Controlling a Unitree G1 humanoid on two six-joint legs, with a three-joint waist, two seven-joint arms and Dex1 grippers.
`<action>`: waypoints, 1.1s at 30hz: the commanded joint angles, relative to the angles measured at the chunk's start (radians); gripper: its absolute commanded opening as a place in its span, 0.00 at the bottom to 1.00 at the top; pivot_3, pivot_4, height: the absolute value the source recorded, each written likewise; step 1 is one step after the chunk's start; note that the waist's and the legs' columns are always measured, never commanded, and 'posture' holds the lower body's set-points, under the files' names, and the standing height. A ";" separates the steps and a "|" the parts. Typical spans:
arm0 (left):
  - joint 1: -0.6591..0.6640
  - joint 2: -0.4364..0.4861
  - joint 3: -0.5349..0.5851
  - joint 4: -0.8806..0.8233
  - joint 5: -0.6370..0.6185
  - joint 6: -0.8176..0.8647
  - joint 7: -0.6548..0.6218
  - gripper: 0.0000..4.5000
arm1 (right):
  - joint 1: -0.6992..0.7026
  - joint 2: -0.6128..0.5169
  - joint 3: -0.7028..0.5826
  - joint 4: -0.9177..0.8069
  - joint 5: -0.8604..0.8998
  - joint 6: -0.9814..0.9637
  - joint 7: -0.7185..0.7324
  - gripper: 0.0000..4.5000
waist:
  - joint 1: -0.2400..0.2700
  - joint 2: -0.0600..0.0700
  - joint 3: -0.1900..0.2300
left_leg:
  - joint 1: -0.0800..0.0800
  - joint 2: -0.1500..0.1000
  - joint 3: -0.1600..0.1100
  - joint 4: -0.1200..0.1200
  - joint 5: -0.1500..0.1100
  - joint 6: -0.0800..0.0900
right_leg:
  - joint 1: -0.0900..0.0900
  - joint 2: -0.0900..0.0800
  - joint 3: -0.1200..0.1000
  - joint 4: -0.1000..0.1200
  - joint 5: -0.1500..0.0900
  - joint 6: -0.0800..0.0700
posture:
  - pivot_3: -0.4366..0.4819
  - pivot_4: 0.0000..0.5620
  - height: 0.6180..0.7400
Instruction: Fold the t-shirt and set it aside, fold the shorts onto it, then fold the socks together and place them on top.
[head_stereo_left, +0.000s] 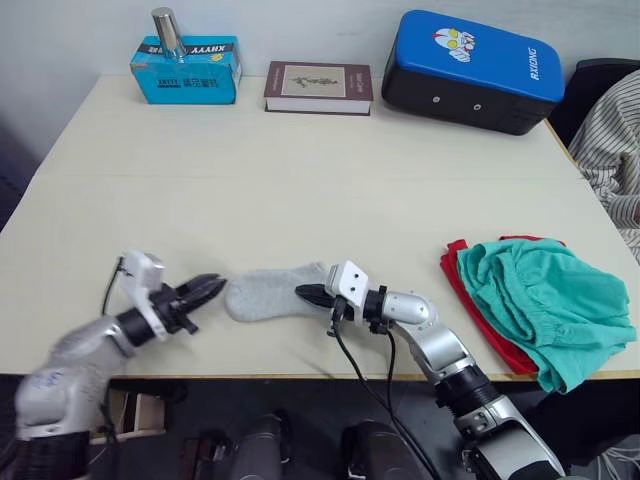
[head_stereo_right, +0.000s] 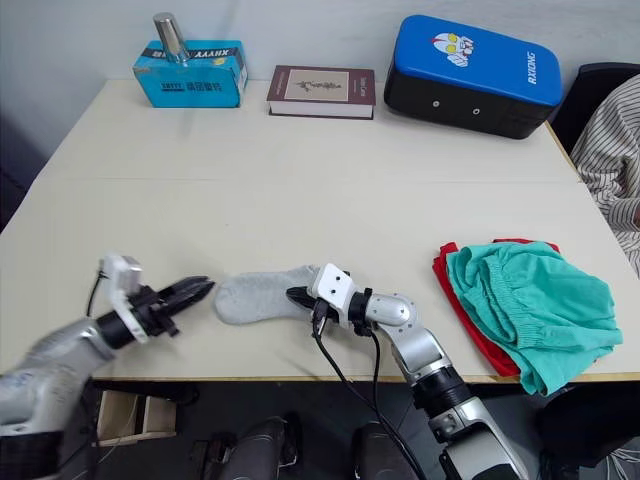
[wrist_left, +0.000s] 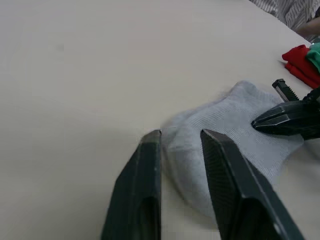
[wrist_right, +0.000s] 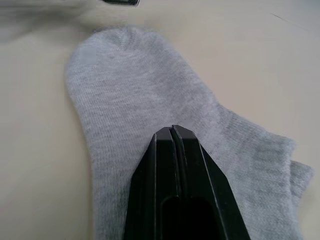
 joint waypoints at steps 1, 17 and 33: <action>-0.060 0.094 -0.005 0.024 -0.109 0.260 -0.012 0.56 | -0.006 0.008 0.020 0.007 -0.015 -0.008 0.016 0.00 | 0.000 0.000 0.000 | 0.000 -0.001 0.000 0.000 0.000 0.000 | 0.000 0.000 0.001 0.000 0.000 0.000 | 0.48 0.27 1.00; -0.349 -0.034 -0.331 0.203 0.017 0.401 -0.038 0.61 | -0.028 0.020 -0.019 0.002 -0.014 0.030 -0.010 0.00 | 0.005 0.000 0.000 | 0.000 -0.001 0.000 0.000 0.002 -0.001 | 0.000 0.000 0.002 0.001 0.000 0.000 | 0.48 0.27 1.00; -0.492 -0.115 -0.362 0.137 0.059 0.305 -0.096 0.00 | 0.008 -0.024 -0.033 -0.032 -0.030 0.045 -0.034 0.00 | 0.008 -0.001 0.000 | -0.001 -0.002 0.000 0.001 0.002 -0.001 | 0.000 0.000 0.001 0.001 0.000 0.000 | 0.48 0.27 1.00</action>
